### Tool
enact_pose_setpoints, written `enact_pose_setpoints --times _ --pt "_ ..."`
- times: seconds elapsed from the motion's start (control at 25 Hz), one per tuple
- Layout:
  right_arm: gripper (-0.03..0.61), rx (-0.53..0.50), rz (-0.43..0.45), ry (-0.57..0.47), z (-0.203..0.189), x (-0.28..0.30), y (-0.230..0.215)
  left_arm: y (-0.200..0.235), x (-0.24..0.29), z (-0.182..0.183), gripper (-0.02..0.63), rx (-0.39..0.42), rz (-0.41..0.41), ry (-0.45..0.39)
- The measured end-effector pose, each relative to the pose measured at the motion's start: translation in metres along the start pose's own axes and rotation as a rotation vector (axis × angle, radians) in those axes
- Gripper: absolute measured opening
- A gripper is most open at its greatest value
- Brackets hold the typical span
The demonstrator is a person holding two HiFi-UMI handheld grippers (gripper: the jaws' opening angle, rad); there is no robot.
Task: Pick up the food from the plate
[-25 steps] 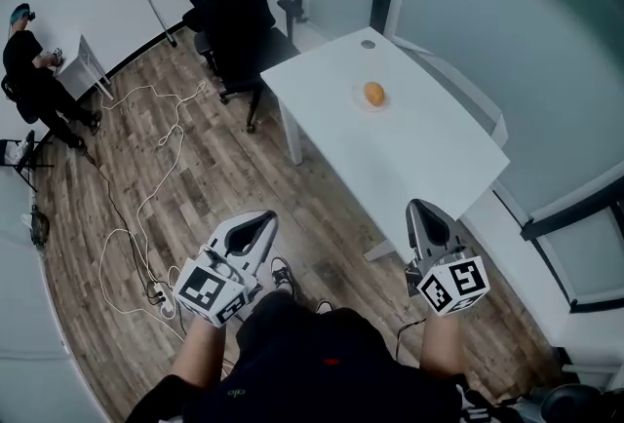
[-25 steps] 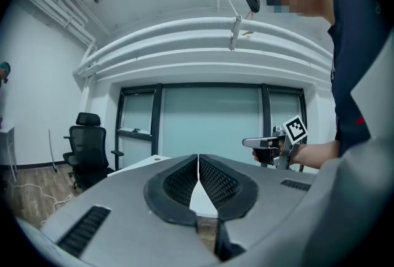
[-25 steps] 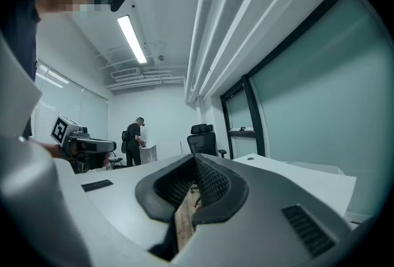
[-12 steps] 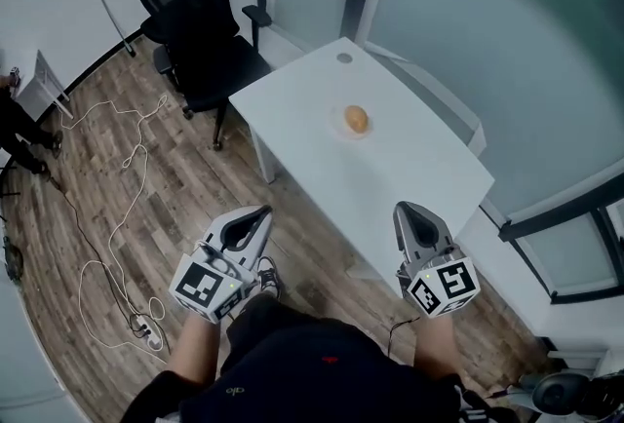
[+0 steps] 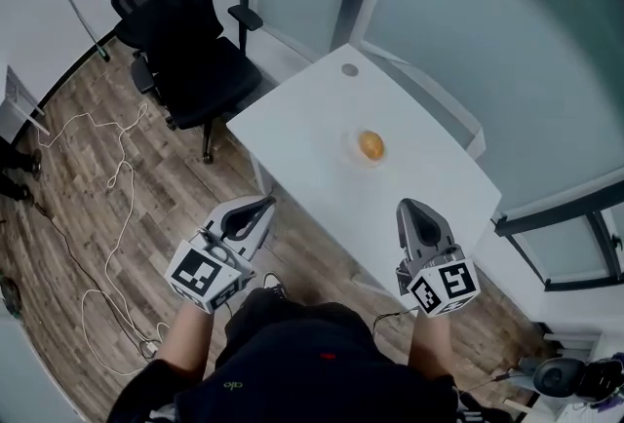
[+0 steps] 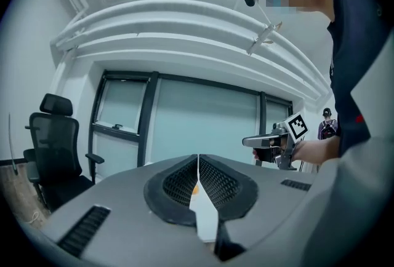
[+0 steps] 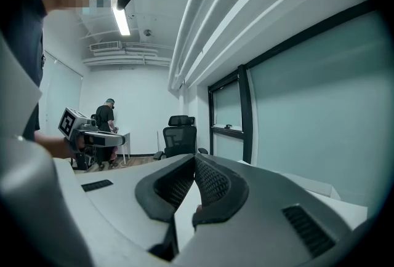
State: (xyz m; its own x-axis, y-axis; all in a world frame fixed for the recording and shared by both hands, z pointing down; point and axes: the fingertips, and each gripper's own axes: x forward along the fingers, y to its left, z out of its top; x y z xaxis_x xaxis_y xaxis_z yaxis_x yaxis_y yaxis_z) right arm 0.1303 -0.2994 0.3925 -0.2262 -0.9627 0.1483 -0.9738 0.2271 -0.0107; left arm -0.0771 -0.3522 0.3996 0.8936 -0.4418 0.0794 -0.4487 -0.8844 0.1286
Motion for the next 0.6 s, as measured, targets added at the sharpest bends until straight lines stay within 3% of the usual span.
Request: enact_pose_setpoints --times 0.36,0.6 --pt "0.021 0.053 -0.124 0.024 -0.014 0.032 -0.045 0.035 0.062 -0.007 0.028 0.003 -0.117 0.06" --pt "0.021 0.05 -0.122 0.02 -0.024 0.057 -0.087 0.041 0.111 -0.004 0.028 0.008 -0.133 0.077"
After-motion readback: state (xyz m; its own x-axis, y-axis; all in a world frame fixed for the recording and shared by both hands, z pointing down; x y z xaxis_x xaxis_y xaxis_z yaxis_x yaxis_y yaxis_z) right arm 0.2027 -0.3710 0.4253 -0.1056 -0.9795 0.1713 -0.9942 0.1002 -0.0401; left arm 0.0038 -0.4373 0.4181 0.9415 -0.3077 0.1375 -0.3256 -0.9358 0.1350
